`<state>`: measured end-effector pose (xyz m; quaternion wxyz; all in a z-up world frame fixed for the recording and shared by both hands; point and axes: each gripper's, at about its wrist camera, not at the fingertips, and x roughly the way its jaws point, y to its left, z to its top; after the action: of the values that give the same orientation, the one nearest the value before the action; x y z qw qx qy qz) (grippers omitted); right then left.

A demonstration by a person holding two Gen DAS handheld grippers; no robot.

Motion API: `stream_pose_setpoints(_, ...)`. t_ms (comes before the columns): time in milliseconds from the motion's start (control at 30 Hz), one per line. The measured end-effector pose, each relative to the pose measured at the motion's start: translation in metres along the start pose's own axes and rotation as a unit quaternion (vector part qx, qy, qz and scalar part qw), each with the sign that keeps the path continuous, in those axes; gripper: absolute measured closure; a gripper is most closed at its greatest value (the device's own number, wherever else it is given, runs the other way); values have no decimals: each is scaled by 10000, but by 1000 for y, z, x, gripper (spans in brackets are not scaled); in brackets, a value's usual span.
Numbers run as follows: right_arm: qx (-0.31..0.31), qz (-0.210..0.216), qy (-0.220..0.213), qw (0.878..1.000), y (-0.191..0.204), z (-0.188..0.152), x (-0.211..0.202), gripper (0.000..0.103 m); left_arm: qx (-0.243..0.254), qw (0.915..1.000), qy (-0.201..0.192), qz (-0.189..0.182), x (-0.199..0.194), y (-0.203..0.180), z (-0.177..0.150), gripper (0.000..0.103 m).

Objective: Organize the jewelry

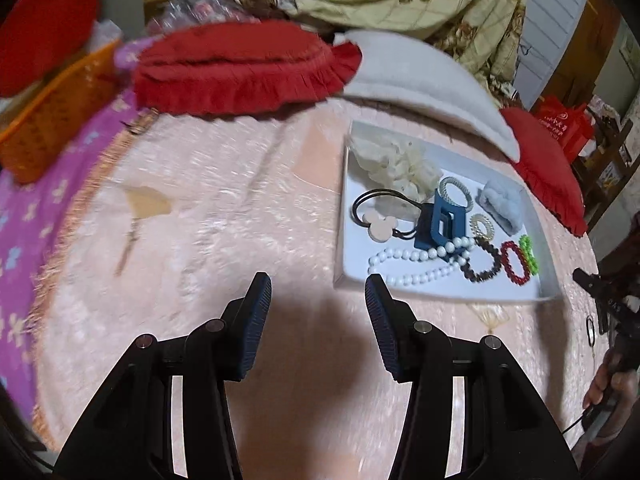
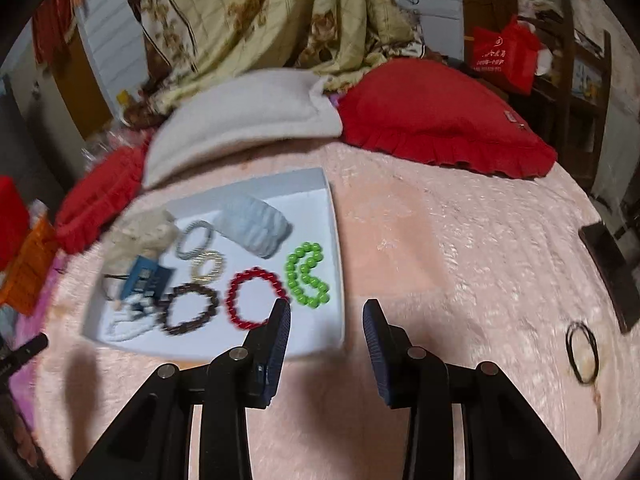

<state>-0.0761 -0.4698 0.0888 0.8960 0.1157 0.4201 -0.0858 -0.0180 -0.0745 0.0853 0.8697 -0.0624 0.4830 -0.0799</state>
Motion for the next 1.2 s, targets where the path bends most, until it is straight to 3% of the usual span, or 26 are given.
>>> stream_pose_setpoints(267,-114,-261,557,9980,0,-2,53,67,-151,9984,533,-75,64,-3,14,55)
stream_pose_setpoints(433,-199,-115,660,9976,5,-6,59,70,-244,9977,553,-304,64,-5,10,68)
stream_pose_setpoints(600,-166,-73,669,9976,5,-10,57,69,-32,9990,447,-47,58,-11,4,68)
stream_pose_setpoints(800,-168,-31,609,9980,3,-17,50,69,28,9991,422,-3,49,-17,3,68)
stream_pose_setpoints(900,-283,-315,392,9983,4,-11,42,69,128,9997,132,140,27,-21,0,68)
stream_pose_setpoints(1033,-67,-251,37,9997,1,-10,4,69,312,9954,-729,543,-32,-24,-12,65)
stream_pose_setpoints(1067,-57,-217,-58,9997,3,-13,-8,69,351,9926,-951,664,-47,-26,-17,62)
stream_pose_setpoints(1133,-64,-50,-264,9996,13,-25,-35,67,370,9842,-1473,916,-80,-28,-30,41)
stream_pose_setpoints(1167,-81,33,-338,9994,20,-30,-45,66,363,9781,-1774,1029,-98,-27,-38,38)
stream_pose_setpoints(1200,-109,109,-418,9990,27,-37,-55,64,355,9731,-1988,1105,-111,-27,-44,27)
